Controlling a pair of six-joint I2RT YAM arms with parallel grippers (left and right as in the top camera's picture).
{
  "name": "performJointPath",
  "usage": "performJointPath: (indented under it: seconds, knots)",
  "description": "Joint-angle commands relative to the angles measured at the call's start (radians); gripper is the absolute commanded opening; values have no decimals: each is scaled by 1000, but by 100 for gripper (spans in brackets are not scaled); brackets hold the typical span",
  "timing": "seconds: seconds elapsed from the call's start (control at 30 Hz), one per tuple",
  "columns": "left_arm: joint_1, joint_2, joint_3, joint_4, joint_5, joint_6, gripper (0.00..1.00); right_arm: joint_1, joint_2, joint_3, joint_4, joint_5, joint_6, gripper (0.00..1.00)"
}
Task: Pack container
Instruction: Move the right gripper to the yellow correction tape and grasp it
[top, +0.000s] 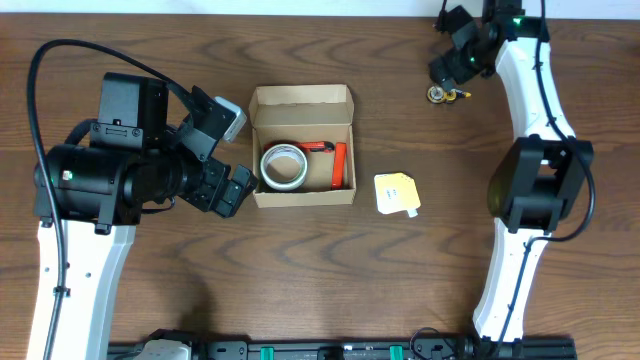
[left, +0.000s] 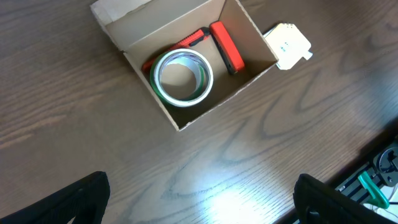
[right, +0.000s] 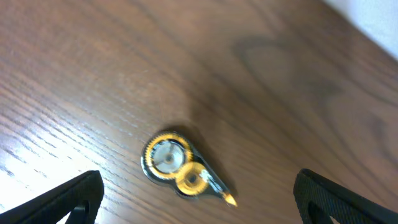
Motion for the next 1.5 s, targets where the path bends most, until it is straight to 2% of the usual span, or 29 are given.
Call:
performJointPath:
  seconds: [0.0,0.4,0.63,1.1,1.47]
  knots:
    - [2,-1,14,-3,-4,6,95,4,35,25,-20,-85,-108,99]
    - [2,-1,14,-3,-4,6,95,3,46,24,-28,-120,-274,99]
    - [2,-1,14,-3,-4,6,95,3,91,18,46,-64,-275,99]
    - [2,-1,14,-3,-4,6,95,-1,160,18,41,-42,-281,99]
    - [2,-1,14,-3,-4,6,95,-6,180,18,-13,33,-281,91]
